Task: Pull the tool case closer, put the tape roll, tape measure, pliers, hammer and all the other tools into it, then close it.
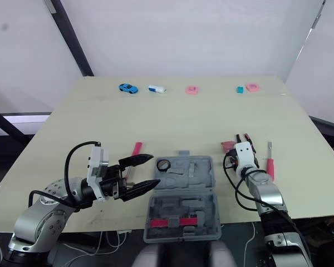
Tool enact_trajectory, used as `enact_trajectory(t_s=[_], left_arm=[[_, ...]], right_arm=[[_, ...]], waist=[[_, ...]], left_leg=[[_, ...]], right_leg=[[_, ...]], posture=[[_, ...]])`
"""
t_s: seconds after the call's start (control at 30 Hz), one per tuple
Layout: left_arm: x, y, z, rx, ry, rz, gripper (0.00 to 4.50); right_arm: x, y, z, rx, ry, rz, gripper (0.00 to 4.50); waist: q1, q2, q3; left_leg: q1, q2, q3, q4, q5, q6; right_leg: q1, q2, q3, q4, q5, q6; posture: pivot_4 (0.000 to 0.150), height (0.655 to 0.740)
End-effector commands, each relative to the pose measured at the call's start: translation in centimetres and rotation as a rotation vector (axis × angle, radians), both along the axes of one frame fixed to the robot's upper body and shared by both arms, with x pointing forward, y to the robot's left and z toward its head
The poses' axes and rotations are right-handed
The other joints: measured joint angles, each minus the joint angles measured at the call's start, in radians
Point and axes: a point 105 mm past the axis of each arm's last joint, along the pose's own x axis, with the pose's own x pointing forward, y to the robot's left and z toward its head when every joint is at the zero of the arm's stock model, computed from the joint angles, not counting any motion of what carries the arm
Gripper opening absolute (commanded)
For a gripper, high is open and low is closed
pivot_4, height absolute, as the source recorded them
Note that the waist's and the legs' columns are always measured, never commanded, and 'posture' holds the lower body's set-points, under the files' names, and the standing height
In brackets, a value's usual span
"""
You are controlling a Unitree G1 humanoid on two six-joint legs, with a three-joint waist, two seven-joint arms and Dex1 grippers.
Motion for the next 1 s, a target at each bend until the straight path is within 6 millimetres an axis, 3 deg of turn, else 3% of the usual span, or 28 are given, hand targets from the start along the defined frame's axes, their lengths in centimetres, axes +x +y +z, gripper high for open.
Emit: enact_trajectory(t_s=[0.03, 0.4, 0.77, 1.0], left_arm=[[-0.5, -0.6, 0.7, -0.003, -0.029, -0.028, 4.50], [-0.8, -0.8, 0.5, -0.003, -0.007, -0.058, 4.50], [-1.1, 0.1, -0.4, 0.026, 0.020, -0.098, 4.50], [-1.2, 0.6, -1.3, 0.060, 0.018, -0.106, 4.50]], right_arm=[[-1.0, -0.9, 0.4, 0.014, -0.020, 0.010, 0.04], [-5.8, -1.2, 0.4, 0.033, -0.025, 0.117, 0.04], [-14.0, 0.0, -1.0, 0.078, 0.082, 0.130, 0.04], [-16.9, 0.8, -1.3, 0.084, 0.125, 0.146, 0.04]], waist=[[0.002, 0.000, 0.000], [-0.001, 0.000, 0.000], [0.003, 0.000, 0.000], [0.002, 0.000, 0.000]], left_leg=[[0.000, 0.000, 0.000, 0.000, 0.000, 0.000], [0.000, 0.000, 0.000, 0.000, 0.000, 0.000], [0.001, 0.001, -0.001, -0.001, 0.000, 0.000], [0.001, 0.002, -0.003, -0.001, 0.000, 0.000]], right_leg=[[0.000, 0.000, 0.000, 0.000, 0.000, 0.000], [0.000, 0.000, 0.000, 0.000, 0.000, 0.000], [0.000, 0.000, -0.001, -0.001, -0.001, 0.000], [-0.001, -0.002, 0.000, -0.002, -0.001, 0.000]], posture=[[0.150, 0.7400], [0.150, 0.7400], [0.150, 0.7400], [0.150, 0.7400]])
